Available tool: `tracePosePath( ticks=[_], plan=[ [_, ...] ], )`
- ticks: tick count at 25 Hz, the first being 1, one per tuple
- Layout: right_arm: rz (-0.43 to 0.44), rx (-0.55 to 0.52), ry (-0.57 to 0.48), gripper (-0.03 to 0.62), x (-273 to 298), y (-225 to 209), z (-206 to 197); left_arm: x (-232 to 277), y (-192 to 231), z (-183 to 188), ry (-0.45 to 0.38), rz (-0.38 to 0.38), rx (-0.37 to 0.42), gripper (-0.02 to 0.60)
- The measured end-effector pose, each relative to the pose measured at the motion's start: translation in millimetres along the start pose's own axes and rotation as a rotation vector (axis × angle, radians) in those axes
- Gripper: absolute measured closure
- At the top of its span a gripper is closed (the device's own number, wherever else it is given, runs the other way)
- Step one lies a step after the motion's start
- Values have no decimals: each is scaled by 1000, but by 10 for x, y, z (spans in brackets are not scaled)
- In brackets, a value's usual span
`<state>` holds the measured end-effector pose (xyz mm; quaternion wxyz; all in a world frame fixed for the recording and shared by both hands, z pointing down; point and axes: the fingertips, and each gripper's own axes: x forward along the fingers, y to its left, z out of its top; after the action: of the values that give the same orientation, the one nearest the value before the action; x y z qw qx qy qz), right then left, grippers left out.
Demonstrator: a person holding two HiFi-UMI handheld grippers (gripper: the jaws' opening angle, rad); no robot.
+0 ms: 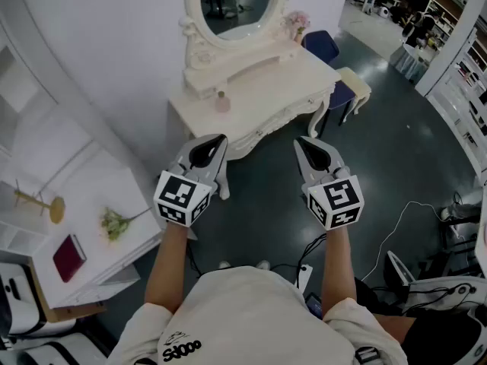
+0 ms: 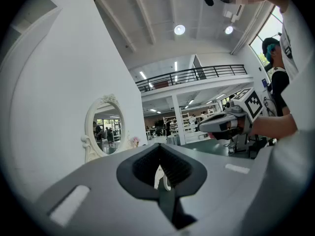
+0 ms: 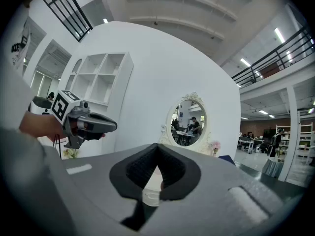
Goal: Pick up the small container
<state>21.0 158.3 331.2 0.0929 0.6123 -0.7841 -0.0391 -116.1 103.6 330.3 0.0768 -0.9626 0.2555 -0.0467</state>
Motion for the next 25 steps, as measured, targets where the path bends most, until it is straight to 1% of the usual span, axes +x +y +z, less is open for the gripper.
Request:
tracePosePath(
  ticks=[6, 9, 14, 20, 22, 25],
  plan=[
    [6, 20, -10, 593, -94, -249, -101, 182, -144, -41, 15, 14, -5, 565],
    [38, 63, -21, 592, -139, -342, -167, 255, -204, -92, 26, 26, -15, 565],
    [72, 87, -40, 592, -122, -486, -220, 401, -204, -200, 55, 31, -25, 565],
    [94, 111, -46, 592, 245, -734, -266, 681, 156, -311, 60, 59, -29, 565],
    [103, 105, -51, 592, 466, -824, -240, 832, 363, -332, 50, 68, -29, 565],
    [118, 81, -54, 592, 910, -966, -187, 1115, 780, -359, 26, 83, -37, 565]
  ],
)
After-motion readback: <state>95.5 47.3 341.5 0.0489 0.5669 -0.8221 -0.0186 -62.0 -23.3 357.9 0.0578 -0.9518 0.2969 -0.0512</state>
